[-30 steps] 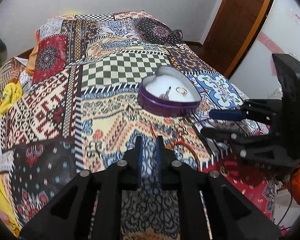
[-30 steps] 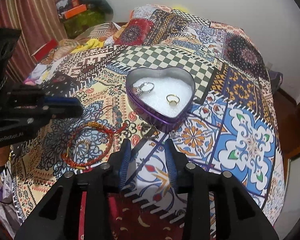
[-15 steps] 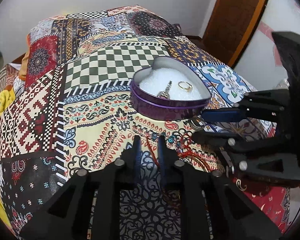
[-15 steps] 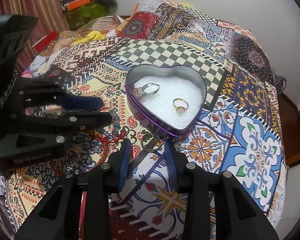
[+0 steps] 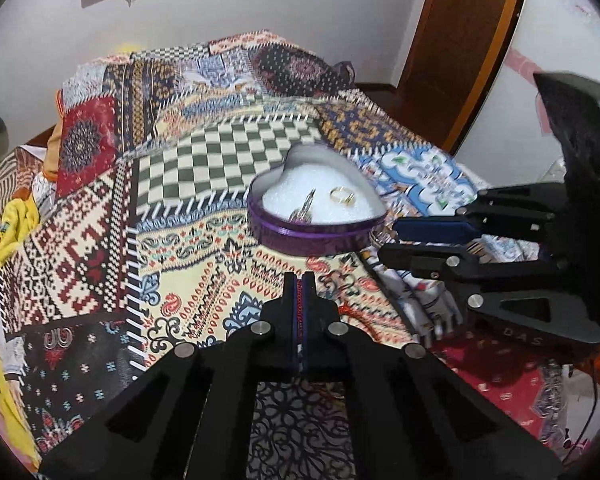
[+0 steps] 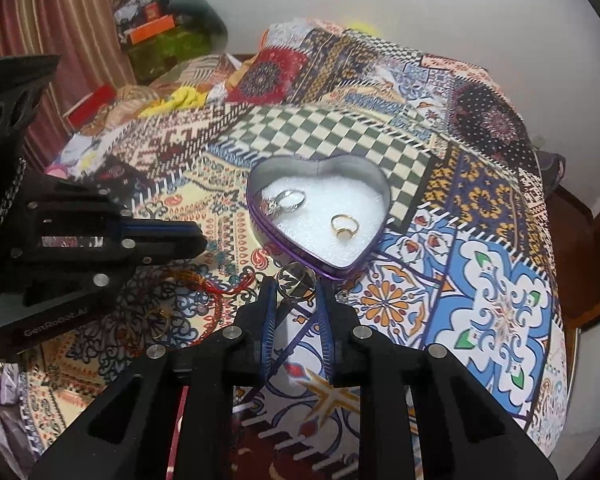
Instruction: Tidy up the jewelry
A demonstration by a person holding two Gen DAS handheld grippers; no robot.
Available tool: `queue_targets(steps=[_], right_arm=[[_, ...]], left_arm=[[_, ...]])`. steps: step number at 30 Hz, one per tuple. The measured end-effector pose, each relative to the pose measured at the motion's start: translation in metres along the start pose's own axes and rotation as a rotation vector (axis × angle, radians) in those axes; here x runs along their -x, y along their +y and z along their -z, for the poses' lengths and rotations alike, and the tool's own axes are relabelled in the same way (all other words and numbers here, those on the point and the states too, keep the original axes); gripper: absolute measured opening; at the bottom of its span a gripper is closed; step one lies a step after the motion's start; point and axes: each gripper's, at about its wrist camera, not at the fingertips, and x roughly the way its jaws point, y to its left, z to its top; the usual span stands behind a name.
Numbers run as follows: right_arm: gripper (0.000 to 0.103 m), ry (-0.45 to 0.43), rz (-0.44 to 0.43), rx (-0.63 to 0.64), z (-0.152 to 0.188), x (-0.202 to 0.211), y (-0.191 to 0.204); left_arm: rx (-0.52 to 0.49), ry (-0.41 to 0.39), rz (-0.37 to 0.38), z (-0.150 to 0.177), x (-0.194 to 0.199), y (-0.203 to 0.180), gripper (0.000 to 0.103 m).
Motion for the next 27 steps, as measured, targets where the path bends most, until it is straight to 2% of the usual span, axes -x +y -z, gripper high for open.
queue_targets(steps=[4,17,27], right_arm=[[0.018,-0.034,0.016,-0.009,-0.002,0.015,0.0],[0.018,-0.162,0.058,-0.024,-0.012,0.065,0.001],[0.018,-0.235,0.076,-0.037,-0.024,0.085,-0.004]], left_arm=[[0.011,-0.039,0.019,-0.007,0.02,-0.003,0.0],[-0.025,-0.155,-0.027,-0.028,0.07,-0.018,0.0],[-0.026,-0.242,-0.027,-0.047,0.095,-0.024,0.0]])
